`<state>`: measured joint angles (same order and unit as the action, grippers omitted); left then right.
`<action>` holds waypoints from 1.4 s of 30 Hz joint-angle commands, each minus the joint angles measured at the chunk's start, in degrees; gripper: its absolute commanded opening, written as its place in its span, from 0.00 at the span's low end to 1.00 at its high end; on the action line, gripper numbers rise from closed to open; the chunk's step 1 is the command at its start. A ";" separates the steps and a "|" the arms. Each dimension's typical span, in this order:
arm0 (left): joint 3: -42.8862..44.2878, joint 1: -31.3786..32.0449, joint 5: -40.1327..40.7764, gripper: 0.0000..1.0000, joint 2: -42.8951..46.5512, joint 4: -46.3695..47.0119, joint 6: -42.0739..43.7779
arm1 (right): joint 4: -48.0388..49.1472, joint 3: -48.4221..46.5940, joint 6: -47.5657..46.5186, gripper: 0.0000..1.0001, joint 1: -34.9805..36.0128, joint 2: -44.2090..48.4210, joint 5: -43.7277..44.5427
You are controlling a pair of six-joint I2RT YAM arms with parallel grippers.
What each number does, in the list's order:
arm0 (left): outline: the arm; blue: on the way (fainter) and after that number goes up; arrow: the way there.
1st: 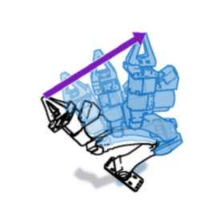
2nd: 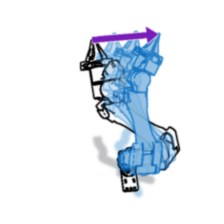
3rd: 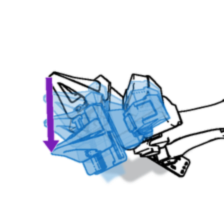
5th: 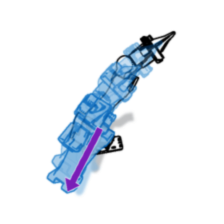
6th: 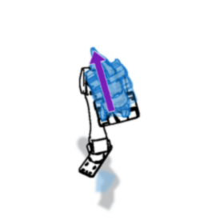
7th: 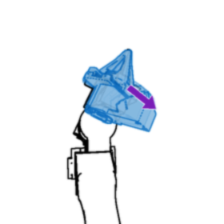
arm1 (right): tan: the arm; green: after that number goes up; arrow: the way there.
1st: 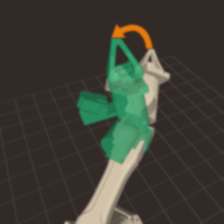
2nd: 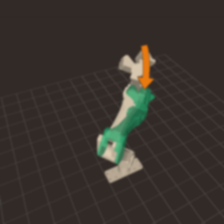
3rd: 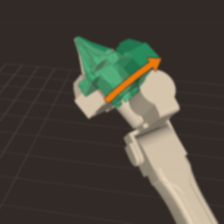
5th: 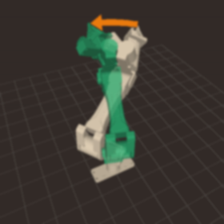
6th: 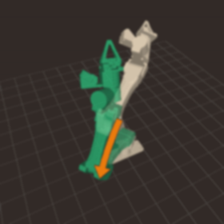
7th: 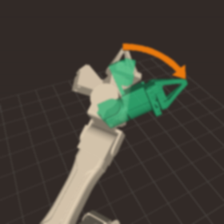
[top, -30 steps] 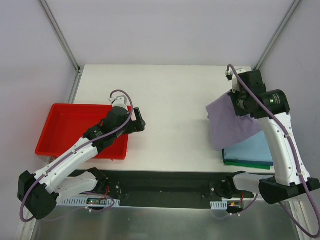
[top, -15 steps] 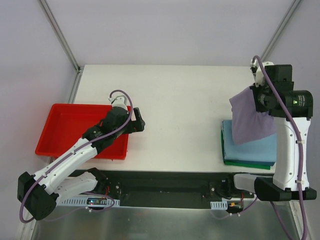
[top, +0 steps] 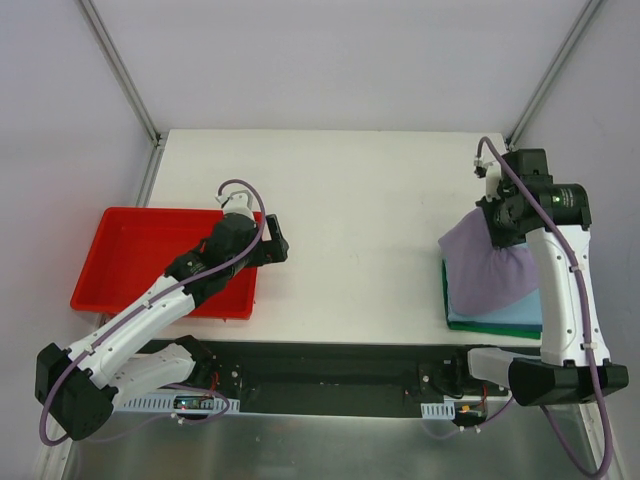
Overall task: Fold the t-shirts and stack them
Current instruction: Put the neatly folded tshirt into the corner of the board with the right arm
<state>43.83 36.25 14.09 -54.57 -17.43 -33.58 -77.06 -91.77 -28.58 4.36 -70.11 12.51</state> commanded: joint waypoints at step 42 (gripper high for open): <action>0.20 -1.45 2.52 0.99 -3.27 -0.06 0.54 | 16.23 18.20 6.25 0.08 -17.63 -5.92 11.82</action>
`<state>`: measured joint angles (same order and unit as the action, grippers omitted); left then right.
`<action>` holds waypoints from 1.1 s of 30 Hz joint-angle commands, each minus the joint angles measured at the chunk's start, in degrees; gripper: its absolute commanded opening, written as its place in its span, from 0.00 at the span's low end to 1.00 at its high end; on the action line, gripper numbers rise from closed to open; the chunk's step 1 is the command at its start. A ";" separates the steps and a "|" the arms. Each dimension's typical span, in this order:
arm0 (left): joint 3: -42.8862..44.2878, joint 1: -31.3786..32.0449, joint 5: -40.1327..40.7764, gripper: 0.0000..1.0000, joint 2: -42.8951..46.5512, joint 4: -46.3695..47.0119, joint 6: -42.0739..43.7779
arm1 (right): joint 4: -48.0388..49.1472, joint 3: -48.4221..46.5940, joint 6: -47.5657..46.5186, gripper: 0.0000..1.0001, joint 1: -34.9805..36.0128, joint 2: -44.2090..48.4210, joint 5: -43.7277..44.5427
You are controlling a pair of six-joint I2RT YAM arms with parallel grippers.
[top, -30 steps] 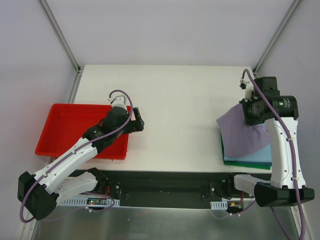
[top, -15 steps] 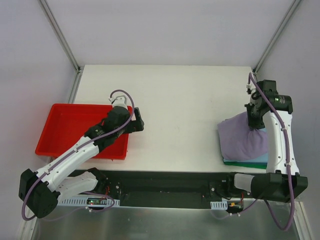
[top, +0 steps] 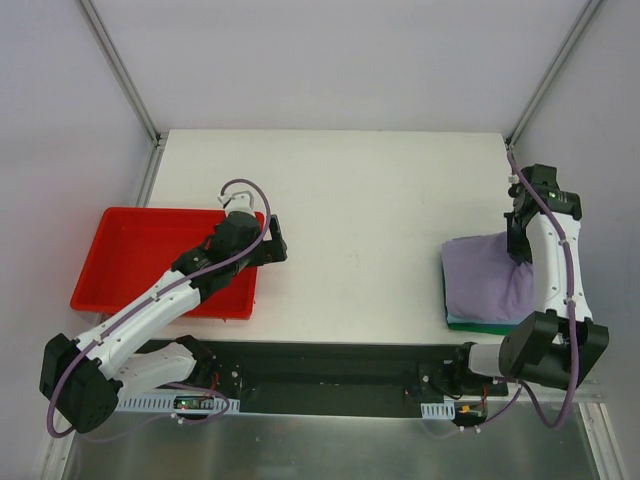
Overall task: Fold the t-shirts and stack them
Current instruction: Put the neatly folded tshirt into the corner of the board with the right arm
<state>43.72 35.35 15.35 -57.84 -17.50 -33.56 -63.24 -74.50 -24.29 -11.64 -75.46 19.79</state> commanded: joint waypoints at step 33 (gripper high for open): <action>1.62 -0.72 1.86 0.99 14.86 -6.22 0.26 | 43.73 34.32 24.03 0.96 -3.48 51.80 -27.89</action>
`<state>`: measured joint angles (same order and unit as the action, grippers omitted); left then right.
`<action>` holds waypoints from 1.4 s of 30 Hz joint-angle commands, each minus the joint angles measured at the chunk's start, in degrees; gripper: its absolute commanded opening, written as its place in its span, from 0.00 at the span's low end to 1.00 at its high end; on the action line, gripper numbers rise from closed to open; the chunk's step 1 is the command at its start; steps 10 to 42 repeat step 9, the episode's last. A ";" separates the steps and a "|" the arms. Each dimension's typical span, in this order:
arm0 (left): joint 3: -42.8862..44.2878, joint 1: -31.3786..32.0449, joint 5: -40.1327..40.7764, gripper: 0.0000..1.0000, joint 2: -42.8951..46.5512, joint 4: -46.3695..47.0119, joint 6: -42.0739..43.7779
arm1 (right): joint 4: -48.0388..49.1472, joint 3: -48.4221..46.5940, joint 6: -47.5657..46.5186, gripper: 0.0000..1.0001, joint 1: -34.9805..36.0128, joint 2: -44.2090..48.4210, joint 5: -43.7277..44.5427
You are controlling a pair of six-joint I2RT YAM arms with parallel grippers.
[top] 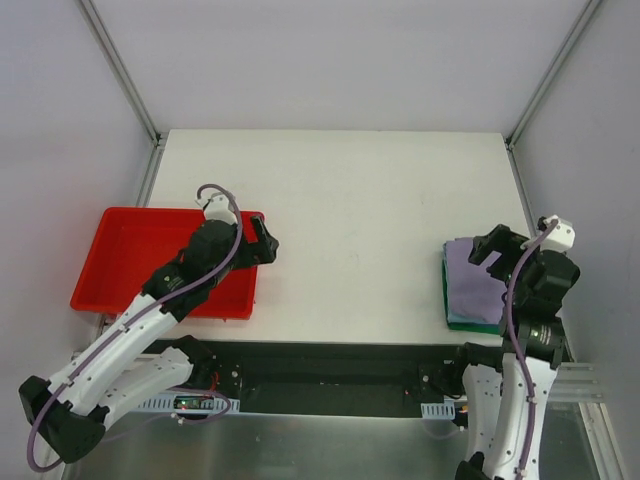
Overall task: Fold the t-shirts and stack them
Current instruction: Put the neatly folded tshirt into the corner of the board with the right arm
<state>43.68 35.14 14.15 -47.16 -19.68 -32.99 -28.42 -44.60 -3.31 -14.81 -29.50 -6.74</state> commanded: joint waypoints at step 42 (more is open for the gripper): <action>0.09 -0.51 4.39 0.99 12.35 -5.81 -0.23 | 6.45 6.63 2.43 0.96 -0.22 11.65 -0.47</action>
